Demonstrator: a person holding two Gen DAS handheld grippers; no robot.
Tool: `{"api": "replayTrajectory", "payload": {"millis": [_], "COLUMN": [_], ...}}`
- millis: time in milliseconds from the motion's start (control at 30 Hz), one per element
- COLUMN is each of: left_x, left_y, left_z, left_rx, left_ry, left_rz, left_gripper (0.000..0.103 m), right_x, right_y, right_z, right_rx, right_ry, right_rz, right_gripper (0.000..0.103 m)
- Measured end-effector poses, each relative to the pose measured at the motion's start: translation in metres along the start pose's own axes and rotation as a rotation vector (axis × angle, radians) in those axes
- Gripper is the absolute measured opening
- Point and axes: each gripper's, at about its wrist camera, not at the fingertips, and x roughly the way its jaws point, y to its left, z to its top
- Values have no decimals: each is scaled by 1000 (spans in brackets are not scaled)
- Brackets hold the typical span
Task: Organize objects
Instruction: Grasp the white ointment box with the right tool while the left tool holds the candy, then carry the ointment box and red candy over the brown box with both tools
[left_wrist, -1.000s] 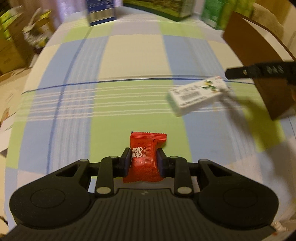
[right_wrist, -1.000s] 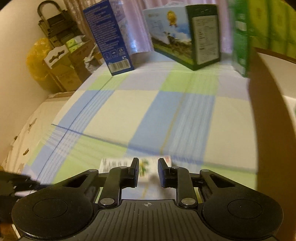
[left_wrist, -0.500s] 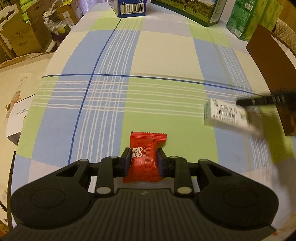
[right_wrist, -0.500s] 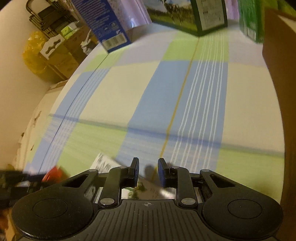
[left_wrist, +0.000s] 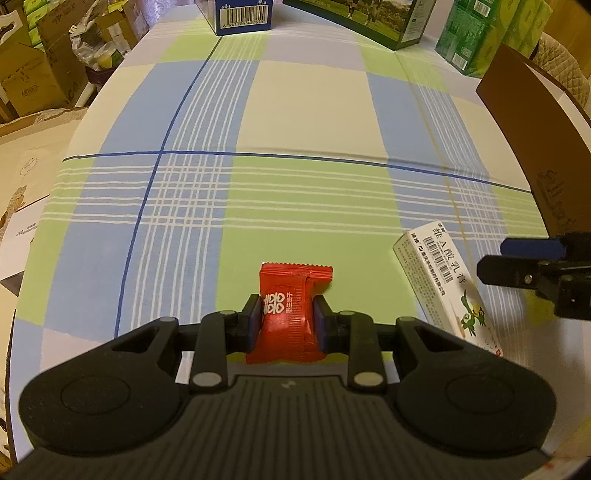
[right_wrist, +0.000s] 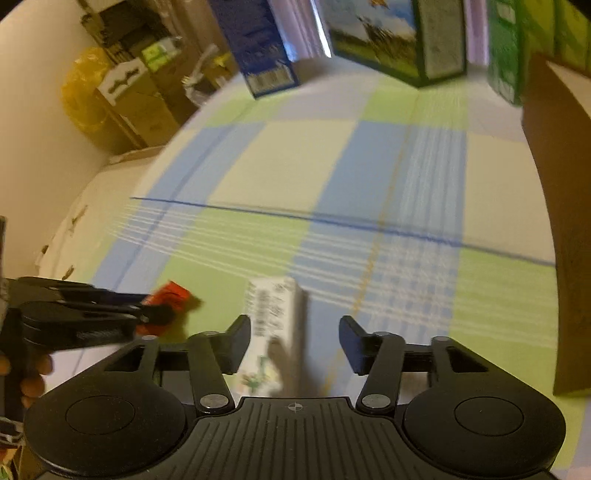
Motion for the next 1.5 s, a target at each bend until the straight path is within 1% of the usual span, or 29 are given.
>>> {"api": "replayTrajectory", "payload": {"millis": [67,200,400,467,500,700,900,1167,1500], "left_x": [-1,-3,-8,-10,-11,-18,-27,-44,-72], "left_y": [0,0,1,1,2,0,-8,-29,-85], "left_z": [-1,-5,-10,-13,-14,-20,-24,-27,-11], "left_rx": [-1,-4,-6,-5,-5,1,18,50,150], "left_ry": [-2,-1,-3,-4,-5,-12,-26,-55,-130], "left_rz": [-2,-4,-2,-5,-5,-6,-14,-46,-120], "left_gripper": [25,25,25,25,25,25,25,25,25], "right_x": [5,20,38,41,43,37,19,-23,-86], "right_y": [9,23,33,33,33,29,26,18,-8], "right_z": [0,-7,-19,-23,-25,-31,-36,-40,-46], "right_rx": [-33,-61,-111,-126,-130,-135,-109,-67,8], "right_ry": [10,57,89,93,93,90,65,-16,-120], "right_rz": [-1,-10,-67,-82,-81,-75,-65,-65,-81], "right_gripper": [52,52,52,49,38,37,36,36,36]}}
